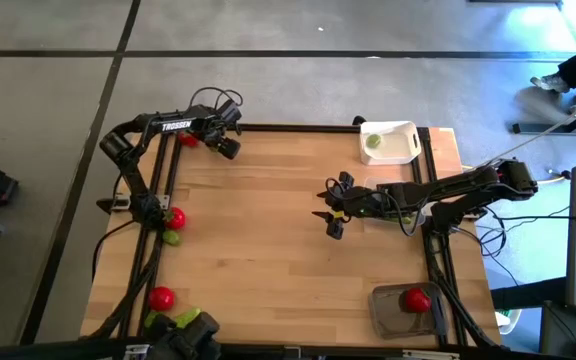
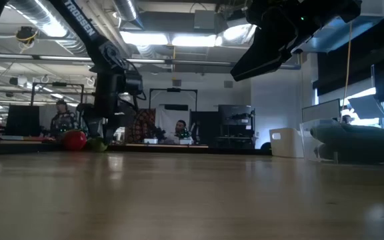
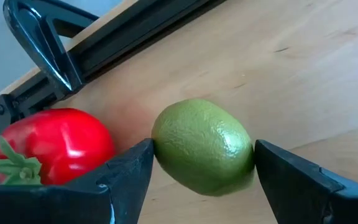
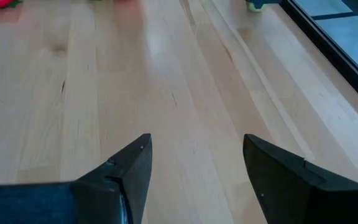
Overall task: Sort produce into baskets
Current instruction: Put the top lime into the white bin
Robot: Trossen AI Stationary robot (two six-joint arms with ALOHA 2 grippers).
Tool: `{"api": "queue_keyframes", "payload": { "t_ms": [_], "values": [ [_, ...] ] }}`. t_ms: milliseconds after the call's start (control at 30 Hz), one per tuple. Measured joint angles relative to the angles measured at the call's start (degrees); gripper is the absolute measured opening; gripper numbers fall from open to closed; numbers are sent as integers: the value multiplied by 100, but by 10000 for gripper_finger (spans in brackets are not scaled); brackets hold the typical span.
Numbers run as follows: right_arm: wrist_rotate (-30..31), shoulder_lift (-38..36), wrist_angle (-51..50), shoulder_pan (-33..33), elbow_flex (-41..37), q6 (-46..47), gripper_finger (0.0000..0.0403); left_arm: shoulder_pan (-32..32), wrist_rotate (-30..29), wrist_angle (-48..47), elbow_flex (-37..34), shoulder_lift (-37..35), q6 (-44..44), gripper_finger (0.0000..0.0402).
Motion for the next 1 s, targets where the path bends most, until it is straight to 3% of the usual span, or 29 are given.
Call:
{"api": "queue_keyframes", "payload": {
  "t_ms": [467, 833, 1000],
  "values": [
    [0, 15, 0, 0, 0, -9, 232, 26, 329, 111, 4, 2, 350, 268],
    [1, 20, -6, 0, -2, -13, 232, 68, 374, 112, 9, -2, 459, 205],
    [0, 20, -5, 0, -2, -24, 232, 21, 370, 114, 7, -2, 673, 197]
  ]
}}
